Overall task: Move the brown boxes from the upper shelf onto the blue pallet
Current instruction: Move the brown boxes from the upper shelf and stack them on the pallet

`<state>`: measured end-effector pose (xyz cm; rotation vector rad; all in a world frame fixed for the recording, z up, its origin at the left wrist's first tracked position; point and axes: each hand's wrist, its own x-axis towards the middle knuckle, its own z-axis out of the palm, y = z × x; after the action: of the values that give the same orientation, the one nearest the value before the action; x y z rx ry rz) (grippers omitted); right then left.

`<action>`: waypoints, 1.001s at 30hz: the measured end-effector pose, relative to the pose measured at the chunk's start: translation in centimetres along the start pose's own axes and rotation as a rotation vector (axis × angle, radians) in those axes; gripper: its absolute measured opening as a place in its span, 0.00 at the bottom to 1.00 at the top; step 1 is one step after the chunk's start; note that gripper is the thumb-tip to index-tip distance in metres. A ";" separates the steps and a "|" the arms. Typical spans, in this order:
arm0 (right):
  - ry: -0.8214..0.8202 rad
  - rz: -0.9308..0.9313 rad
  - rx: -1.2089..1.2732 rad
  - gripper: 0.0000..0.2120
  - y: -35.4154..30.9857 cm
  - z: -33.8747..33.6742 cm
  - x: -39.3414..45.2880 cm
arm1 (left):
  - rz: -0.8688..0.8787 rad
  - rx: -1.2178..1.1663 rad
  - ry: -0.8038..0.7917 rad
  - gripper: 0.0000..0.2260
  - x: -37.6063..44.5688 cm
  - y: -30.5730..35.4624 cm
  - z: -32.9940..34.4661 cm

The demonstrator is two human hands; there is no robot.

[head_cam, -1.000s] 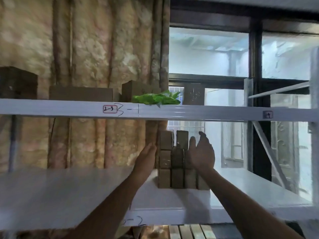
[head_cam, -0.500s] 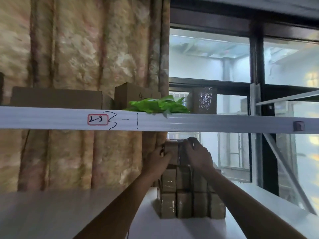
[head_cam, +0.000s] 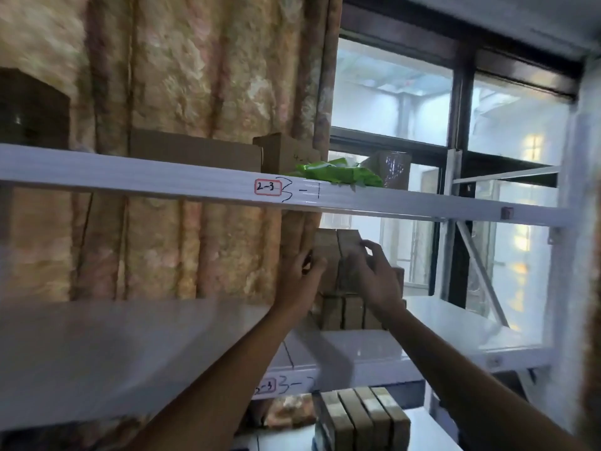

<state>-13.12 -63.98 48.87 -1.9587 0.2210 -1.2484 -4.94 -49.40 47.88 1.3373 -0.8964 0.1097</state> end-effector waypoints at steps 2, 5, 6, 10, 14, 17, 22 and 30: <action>0.067 -0.027 0.015 0.18 -1.2 0.2 -4.1 | 0.020 -0.019 0.044 0.09 -3.5 0.2 -0.8; 0.082 -0.064 0.056 0.18 -2.8 0.8 -10.1 | 0.035 -0.066 0.101 0.10 -9.3 0.2 -2.7; 0.062 -0.060 0.074 0.18 -3.1 1.1 -12.1 | 0.030 -0.084 0.122 0.13 -11.4 0.1 -3.3; -0.046 -0.029 0.169 0.20 -4.3 1.7 -19.7 | -0.035 -0.133 0.216 0.18 -20.1 -0.6 -5.3; -0.157 -0.036 0.212 0.23 -3.7 2.3 -28.0 | -0.077 -0.130 0.327 0.21 -29.0 -1.8 -6.9; -0.233 0.013 0.258 0.27 -2.2 3.5 -33.6 | -0.169 -0.062 0.379 0.22 -34.8 -3.3 -8.0; -0.356 0.195 0.341 0.30 0.0 7.4 -41.2 | -0.315 0.010 0.434 0.16 -41.6 -7.1 -11.1; -0.487 0.383 0.254 0.33 4.7 17.9 -47.2 | -0.523 0.042 0.501 0.15 -46.5 -17.4 -18.9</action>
<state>-20.78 -33.22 9.28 -1.8253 0.1676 -0.5073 -17.32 -18.73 6.33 1.4543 -0.1129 0.0519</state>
